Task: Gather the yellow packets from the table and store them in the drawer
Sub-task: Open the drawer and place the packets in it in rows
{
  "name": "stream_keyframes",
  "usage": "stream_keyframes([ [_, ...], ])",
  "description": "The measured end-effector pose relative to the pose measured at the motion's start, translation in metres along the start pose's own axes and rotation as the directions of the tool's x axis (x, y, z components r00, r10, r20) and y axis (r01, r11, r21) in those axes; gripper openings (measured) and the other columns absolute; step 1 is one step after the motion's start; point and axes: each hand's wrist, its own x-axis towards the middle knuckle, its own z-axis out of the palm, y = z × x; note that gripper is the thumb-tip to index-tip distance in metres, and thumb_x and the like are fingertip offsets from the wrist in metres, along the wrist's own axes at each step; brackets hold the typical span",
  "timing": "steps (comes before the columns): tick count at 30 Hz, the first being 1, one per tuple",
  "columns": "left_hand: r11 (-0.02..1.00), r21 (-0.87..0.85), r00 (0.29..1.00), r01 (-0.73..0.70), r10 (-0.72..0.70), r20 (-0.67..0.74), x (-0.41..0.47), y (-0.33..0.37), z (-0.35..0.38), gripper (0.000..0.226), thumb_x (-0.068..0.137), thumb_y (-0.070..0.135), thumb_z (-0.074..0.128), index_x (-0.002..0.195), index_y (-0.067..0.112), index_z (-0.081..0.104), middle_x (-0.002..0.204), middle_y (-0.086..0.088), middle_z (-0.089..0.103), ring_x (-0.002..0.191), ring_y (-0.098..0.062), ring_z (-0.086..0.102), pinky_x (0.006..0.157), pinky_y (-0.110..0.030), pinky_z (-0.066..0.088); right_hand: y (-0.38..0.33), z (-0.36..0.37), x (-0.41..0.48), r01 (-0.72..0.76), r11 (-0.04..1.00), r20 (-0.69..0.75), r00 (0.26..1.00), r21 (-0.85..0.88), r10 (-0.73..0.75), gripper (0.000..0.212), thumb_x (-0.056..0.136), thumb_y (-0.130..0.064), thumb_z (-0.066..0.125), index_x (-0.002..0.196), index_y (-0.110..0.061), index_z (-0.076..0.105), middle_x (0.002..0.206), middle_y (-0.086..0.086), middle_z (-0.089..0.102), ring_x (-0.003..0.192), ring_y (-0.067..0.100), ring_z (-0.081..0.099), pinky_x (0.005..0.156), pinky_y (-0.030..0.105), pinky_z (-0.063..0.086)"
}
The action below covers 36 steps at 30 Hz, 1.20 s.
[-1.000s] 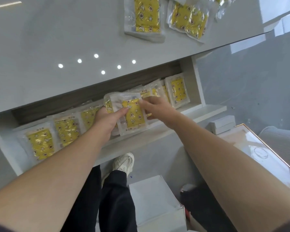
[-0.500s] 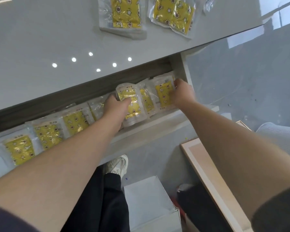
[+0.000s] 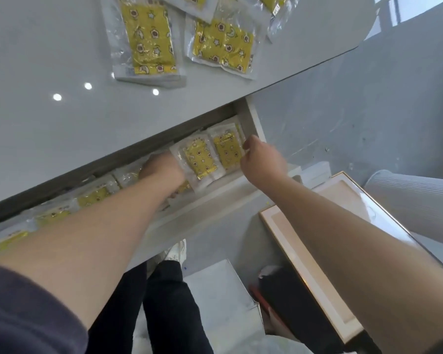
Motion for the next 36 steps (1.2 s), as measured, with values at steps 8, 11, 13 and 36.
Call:
stream_keyframes([
  [8, 0.876, 0.130, 0.883, -0.465, 0.448, 0.136, -0.057, 0.050, -0.062, 0.022, 0.094, 0.031, 0.050, 0.085, 0.015, 0.062, 0.074, -0.001, 0.065, 0.055, -0.017, 0.067, 0.063, -0.036, 0.058, -0.028, -0.069, 0.007, 0.227, 0.965, -0.195, 0.960, 0.130, -0.199, 0.015, 0.092, -0.020, 0.044, 0.097, -0.020, 0.058, 0.079, -0.004, 0.061, 0.069, 0.016, 0.056, 0.058, 0.029, 0.046],
  [11, 0.838, 0.074, 0.841, -0.541, 0.541, 0.019, -0.074, 0.082, -0.090, 0.020, 0.093, 0.030, 0.053, 0.085, 0.015, 0.064, 0.074, 0.000, 0.064, 0.060, -0.015, 0.061, 0.063, -0.036, 0.054, -0.031, -0.101, 0.018, 0.342, 0.927, -0.210, 0.928, 0.154, -0.307, 0.010, 0.088, -0.021, 0.048, 0.091, -0.020, 0.057, 0.078, -0.006, 0.061, 0.070, 0.017, 0.056, 0.061, 0.032, 0.046],
  [13, 0.823, 0.026, 0.819, -0.567, 0.567, -0.084, -0.079, 0.099, -0.103, 0.019, 0.092, 0.029, 0.054, 0.085, 0.015, 0.065, 0.070, 0.002, 0.062, 0.060, -0.014, 0.056, 0.060, -0.033, 0.048, -0.033, -0.117, 0.028, 0.446, 0.884, -0.204, 0.887, 0.142, -0.414, 0.009, 0.087, -0.022, 0.051, 0.093, -0.019, 0.058, 0.085, -0.006, 0.061, 0.077, 0.018, 0.056, 0.065, 0.032, 0.046],
  [36, 0.986, -0.152, 0.857, -0.075, -0.014, -0.514, -0.016, 0.186, -0.205, 0.060, 0.077, 0.049, 0.075, 0.121, 0.015, 0.052, 0.121, -0.003, 0.059, 0.119, -0.029, 0.052, 0.102, -0.045, 0.030, -0.077, -0.159, 0.094, 0.526, 0.846, -0.141, 0.834, -0.091, -0.533, 0.060, 0.075, -0.042, 0.077, 0.119, -0.021, 0.042, 0.105, -0.006, 0.061, 0.097, 0.020, 0.057, 0.090, 0.037, 0.029],
])
